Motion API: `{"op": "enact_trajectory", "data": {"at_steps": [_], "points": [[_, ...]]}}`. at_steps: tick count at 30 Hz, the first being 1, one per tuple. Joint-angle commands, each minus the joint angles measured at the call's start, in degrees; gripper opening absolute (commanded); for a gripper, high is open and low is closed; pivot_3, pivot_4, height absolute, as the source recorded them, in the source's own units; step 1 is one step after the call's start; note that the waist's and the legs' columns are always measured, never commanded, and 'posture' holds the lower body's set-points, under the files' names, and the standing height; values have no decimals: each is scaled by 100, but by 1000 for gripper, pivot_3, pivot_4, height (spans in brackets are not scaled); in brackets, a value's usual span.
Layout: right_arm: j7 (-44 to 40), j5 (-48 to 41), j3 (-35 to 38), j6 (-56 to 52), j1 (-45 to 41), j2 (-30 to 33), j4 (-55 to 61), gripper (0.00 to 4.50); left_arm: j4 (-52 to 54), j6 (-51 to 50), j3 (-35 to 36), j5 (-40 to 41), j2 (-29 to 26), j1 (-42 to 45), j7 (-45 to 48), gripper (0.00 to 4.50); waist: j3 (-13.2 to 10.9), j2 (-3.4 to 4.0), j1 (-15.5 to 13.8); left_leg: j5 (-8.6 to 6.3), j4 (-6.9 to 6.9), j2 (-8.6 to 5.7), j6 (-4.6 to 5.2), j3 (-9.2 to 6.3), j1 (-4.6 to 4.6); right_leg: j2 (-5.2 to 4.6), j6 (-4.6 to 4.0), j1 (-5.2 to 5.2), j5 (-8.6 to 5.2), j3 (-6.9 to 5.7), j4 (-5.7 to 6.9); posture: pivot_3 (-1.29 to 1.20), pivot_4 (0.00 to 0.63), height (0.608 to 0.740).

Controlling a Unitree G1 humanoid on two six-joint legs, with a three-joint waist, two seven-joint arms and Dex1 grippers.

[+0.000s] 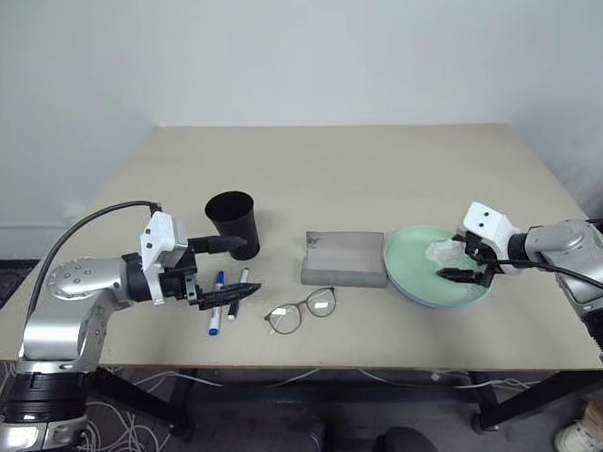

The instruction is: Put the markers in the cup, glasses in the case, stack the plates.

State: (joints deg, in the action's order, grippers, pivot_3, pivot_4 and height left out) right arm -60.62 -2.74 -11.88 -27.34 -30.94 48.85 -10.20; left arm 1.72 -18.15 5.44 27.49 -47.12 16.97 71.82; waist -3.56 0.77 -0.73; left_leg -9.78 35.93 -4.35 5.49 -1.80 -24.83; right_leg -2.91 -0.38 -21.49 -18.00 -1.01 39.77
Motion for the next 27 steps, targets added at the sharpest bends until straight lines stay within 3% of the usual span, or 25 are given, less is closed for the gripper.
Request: {"op": "enact_trajectory", "data": {"at_steps": [1,7,18,27], "points": [[-394,-431,508,58,-168,227,430,4471,185,-99,-190,-158,-33,321,-94,4500,0,0,2,0,1,0,0,-1,0,1,0,0,0,0,0,0,0,709],[-764,-981,881,-277,-229,357,786,4471,258,-687,-865,-575,-34,800,-257,4500,1,-1,3,0,3,1,1,-2,0,1,2,2,2,0,1,0,0,709],[-948,-1213,708,-560,-224,348,1420,4471,244,-1416,-2560,-1852,101,1750,-331,4500,1,-3,2,0,6,1,1,-3,0,1,6,2,3,2,1,0,0,709],[-1778,-1387,588,55,20,693,1997,4471,-344,-1618,-3322,-2482,422,2279,-148,4500,0,-5,1,-1,13,1,3,-4,-2,0,7,5,3,1,-1,0,0,709]]}}
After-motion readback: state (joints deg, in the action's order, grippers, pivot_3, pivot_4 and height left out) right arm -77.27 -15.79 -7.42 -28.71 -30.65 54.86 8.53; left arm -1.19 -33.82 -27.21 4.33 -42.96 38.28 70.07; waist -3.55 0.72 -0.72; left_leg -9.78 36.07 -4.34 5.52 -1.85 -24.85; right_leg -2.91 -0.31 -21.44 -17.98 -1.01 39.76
